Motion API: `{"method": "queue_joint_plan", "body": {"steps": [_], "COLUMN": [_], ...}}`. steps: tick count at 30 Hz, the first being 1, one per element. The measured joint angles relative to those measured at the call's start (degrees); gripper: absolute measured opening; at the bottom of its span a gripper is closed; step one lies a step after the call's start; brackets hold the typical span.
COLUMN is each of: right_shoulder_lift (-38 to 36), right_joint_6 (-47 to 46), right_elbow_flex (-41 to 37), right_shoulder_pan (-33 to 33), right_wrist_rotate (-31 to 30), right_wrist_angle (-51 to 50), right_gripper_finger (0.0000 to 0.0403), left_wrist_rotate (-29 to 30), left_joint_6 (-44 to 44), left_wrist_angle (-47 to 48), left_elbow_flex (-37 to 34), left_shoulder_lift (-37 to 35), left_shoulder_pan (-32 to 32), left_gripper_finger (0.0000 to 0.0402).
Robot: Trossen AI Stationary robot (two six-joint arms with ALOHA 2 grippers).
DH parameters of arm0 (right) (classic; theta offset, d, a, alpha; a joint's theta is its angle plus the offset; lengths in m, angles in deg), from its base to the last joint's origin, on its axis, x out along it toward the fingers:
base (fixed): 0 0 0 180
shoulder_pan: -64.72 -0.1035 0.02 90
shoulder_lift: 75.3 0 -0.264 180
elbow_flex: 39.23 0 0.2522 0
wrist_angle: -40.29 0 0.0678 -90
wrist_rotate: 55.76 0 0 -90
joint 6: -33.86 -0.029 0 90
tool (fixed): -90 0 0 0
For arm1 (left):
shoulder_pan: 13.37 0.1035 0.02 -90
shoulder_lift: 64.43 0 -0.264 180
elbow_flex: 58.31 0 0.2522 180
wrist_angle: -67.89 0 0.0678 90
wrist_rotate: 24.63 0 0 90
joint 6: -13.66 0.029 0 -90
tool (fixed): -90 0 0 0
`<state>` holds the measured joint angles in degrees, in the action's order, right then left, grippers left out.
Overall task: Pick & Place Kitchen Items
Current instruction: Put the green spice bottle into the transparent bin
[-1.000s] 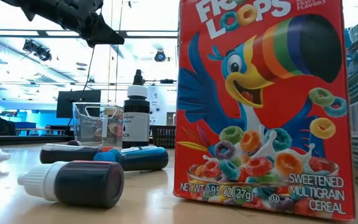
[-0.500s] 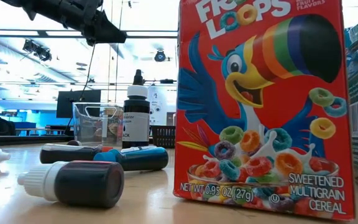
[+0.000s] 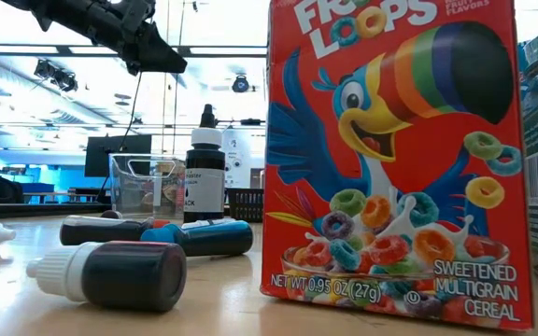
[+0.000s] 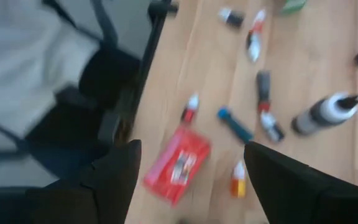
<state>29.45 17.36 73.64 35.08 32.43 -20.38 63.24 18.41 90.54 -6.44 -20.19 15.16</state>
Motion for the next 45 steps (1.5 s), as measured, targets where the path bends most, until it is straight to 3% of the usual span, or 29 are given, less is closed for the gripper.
{"method": "queue_joint_plan", "body": {"steps": [8, 19, 28, 45], "right_shoulder_lift": [3.1, 8.8, 9.4, 10.3], "right_joint_6": [4.3, 22.9, 19.4, 32.3], "right_elbow_flex": [0.0, 0.0, 0.0, 0.0], "right_shoulder_pan": [-5.4, -8.1, -7.7, -8.0], "right_wrist_rotate": [-0.3, -2.4, -1.5, -2.3], "right_wrist_angle": [-10.6, -15.2, -16.0, -19.2], "right_gripper_finger": [0.0286, 0.0276, 0.0275, 0.0274], "left_wrist_rotate": [0.0, 0.0, 0.0, 0.0], "left_joint_6": [-4.8, -4.5, -6.0, -6.6], "left_wrist_angle": [1.3, 1.7, 1.7, 2.0], "left_elbow_flex": [0.0, 0.0, 0.0, 0.0], "left_shoulder_lift": [0.0, 0.0, 0.0, 0.0], "left_shoulder_pan": [0.0, 0.0, 0.0, 0.0], "left_gripper_finger": [0.0136, 0.0137, 0.0135, 0.0136]}}
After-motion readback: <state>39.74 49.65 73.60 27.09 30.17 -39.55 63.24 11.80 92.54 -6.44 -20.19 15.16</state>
